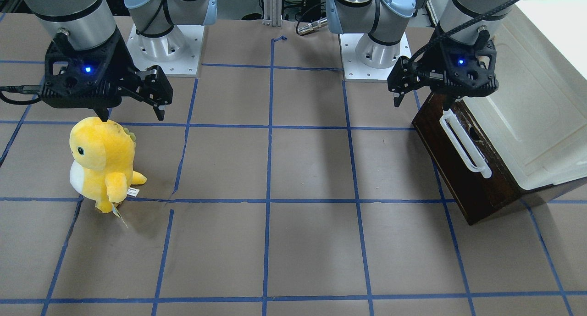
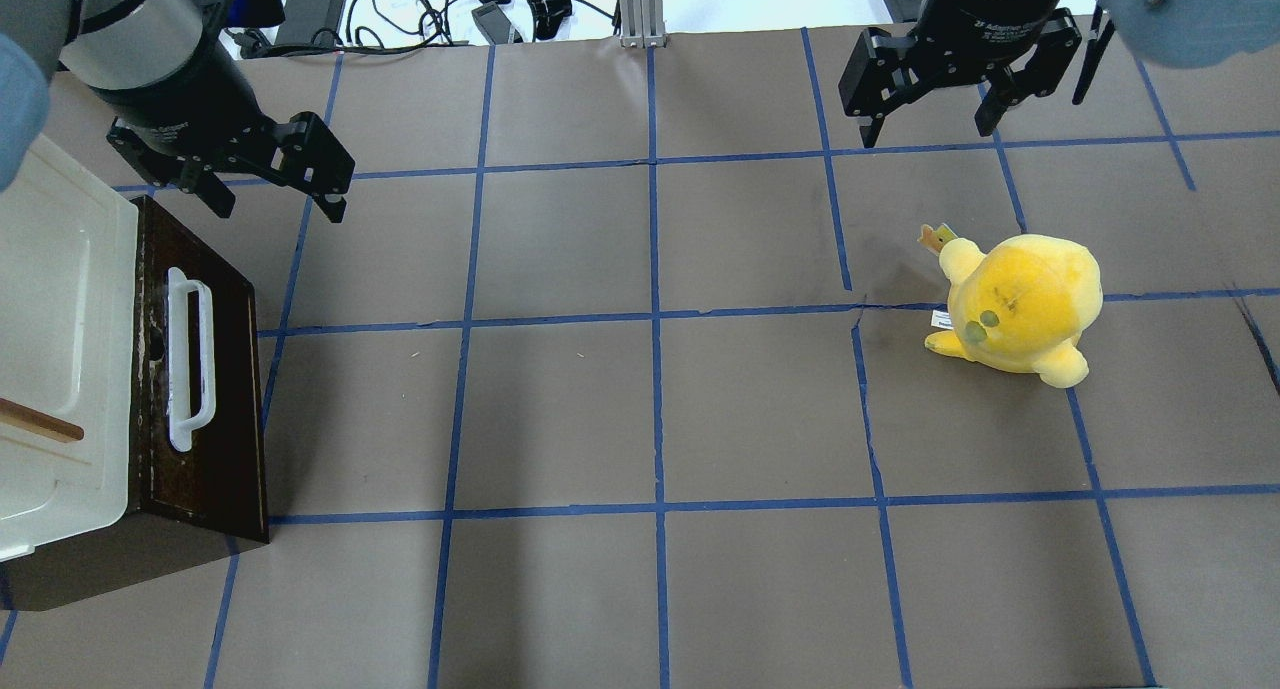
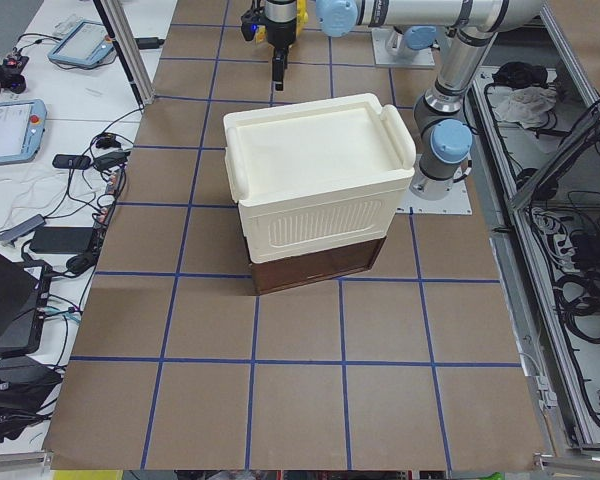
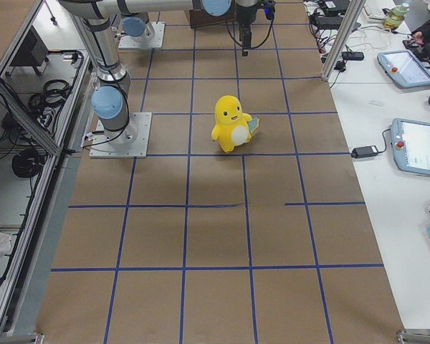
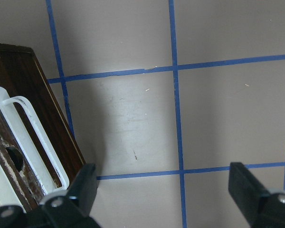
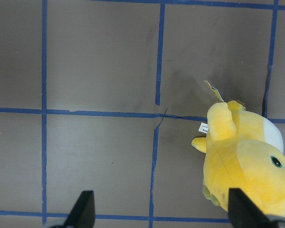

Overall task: Pull drawer sideways
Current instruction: 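Move the left gripper down toward the white drawer handle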

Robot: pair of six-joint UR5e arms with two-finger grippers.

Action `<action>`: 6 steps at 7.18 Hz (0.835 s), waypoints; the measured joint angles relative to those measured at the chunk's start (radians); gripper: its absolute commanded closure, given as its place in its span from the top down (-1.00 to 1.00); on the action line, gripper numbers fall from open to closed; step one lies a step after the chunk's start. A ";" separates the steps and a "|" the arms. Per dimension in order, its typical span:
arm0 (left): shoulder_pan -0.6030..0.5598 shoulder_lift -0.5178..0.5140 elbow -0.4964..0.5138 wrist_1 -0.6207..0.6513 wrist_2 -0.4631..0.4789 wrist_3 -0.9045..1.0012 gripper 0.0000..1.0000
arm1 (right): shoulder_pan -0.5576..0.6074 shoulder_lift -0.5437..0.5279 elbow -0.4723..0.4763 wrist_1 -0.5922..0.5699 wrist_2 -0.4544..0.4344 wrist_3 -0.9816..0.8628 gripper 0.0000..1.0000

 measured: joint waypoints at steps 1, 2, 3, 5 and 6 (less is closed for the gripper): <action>0.001 -0.004 -0.001 0.012 0.000 -0.003 1.00 | 0.000 0.000 0.000 0.000 0.000 0.000 1.00; 0.005 -0.013 -0.002 0.022 -0.001 -0.003 1.00 | 0.000 0.000 0.000 0.000 0.001 0.000 1.00; 0.010 -0.025 -0.004 0.028 -0.001 -0.009 1.00 | 0.000 0.000 0.000 0.000 0.001 0.000 1.00; 0.005 -0.050 -0.018 0.047 0.019 -0.125 1.00 | 0.000 0.000 0.000 0.000 0.001 0.000 1.00; -0.009 -0.065 -0.025 0.059 0.072 -0.188 1.00 | 0.000 0.000 0.000 0.000 0.001 0.000 1.00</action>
